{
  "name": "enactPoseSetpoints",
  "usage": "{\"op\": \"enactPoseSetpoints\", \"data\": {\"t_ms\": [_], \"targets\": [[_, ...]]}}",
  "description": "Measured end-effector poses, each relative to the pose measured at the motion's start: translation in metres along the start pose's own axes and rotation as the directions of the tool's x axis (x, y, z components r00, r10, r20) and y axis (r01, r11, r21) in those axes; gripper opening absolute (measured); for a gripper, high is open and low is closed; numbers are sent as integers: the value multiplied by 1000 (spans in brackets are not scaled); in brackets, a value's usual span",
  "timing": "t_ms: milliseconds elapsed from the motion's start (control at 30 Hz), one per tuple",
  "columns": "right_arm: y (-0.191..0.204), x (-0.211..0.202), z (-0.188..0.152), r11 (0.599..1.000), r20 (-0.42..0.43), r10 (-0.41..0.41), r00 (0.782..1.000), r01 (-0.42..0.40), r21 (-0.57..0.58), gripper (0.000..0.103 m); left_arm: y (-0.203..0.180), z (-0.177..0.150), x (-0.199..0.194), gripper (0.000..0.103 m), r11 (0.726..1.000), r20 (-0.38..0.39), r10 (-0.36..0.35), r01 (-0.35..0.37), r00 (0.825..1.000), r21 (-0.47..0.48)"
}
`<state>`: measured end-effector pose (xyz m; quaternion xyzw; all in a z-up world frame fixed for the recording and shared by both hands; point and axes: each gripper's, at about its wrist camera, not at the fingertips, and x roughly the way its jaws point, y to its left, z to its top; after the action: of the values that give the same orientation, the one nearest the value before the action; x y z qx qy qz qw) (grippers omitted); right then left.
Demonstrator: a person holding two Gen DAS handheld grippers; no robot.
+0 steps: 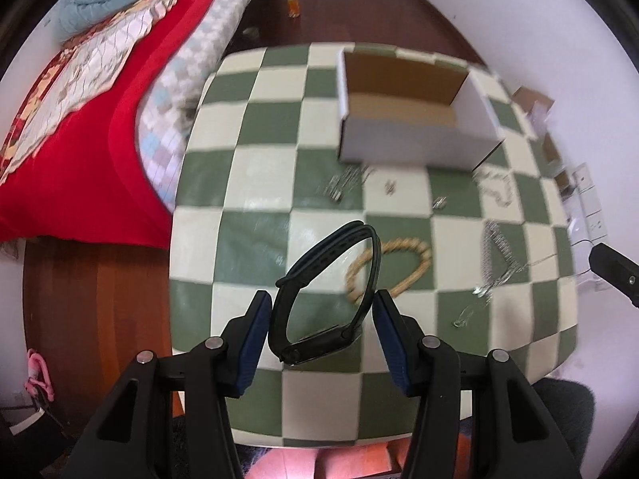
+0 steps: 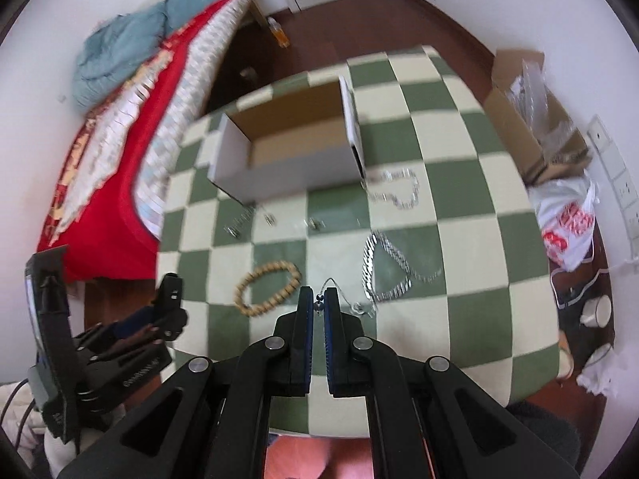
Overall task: Organize jewelry
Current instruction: 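Carry the black watch band into the white box and open the left tool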
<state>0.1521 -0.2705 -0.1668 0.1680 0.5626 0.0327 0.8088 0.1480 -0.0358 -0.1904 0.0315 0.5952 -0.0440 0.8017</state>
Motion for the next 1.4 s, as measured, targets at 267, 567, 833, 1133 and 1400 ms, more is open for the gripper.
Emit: {"op": "enactPoseSetpoints", "data": {"t_ms": [267, 567, 833, 1133, 1400], "targets": [[28, -48, 44, 998, 104, 39, 994, -33, -60, 5, -12, 45, -31, 49, 1000, 66, 14, -15, 998, 14], [53, -95, 116, 994, 226, 42, 973, -18, -108, 5, -14, 109, -49, 49, 998, 58, -42, 44, 997, -38], [68, -103, 190, 993, 266, 52, 963, -23, -112, 5, -7, 175, -31, 49, 983, 6, -105, 105, 994, -153], [56, -12, 217, 996, 109, 10, 994, -1, -85, 5, -11, 212, 38, 49, 956, -137, -199, 161, 970, -244], [21, 88, 213, 1000, -84, -28, 996, 27, -17, 5, -7, 230, 93, 53, 940, -243, -241, 164, 939, -299]]}}
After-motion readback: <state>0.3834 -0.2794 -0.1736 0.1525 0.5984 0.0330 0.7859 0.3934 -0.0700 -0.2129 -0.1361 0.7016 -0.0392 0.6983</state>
